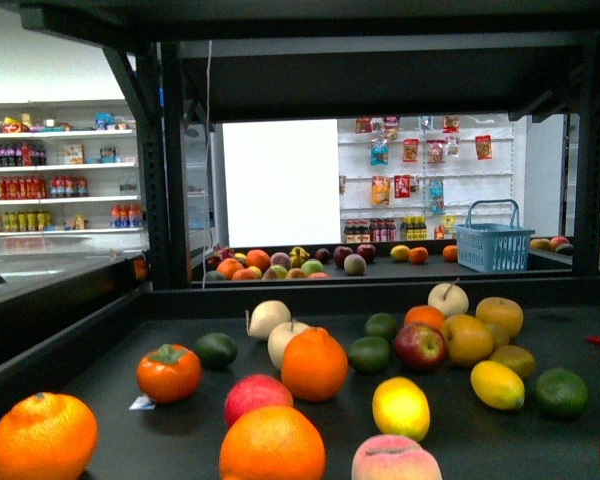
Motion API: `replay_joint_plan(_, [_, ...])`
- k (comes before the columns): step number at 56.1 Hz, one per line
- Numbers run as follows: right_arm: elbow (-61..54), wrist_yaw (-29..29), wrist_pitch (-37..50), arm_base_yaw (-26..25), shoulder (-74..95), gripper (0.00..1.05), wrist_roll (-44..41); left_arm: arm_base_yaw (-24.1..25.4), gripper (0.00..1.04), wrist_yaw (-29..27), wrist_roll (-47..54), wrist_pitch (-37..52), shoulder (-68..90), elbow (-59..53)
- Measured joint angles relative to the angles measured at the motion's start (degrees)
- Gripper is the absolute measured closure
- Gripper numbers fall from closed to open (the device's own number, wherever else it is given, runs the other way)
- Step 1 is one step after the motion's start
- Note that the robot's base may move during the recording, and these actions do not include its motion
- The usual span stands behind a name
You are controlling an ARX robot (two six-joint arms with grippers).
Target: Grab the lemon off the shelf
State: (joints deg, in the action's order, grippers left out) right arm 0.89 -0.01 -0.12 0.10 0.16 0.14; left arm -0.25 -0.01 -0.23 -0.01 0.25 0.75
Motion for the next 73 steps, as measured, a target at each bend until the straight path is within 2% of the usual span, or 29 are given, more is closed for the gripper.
replay_joint_plan(62, [0.0, 0.0, 0.0, 0.0, 0.0, 0.07, 0.0, 0.0, 0.08, 0.0, 0.0, 0.0, 0.0, 0.0])
replay_joint_plan(67, [0.0, 0.0, 0.0, 0.0, 0.0, 0.07, 0.0, 2.0, 0.08, 5.2, -10.8, -10.0, 6.9, 4.5])
replay_joint_plan(73, [0.0, 0.0, 0.0, 0.0, 0.0, 0.07, 0.0, 7.9, 0.08, 12.4, -27.6, -7.7, 19.7, 11.3])
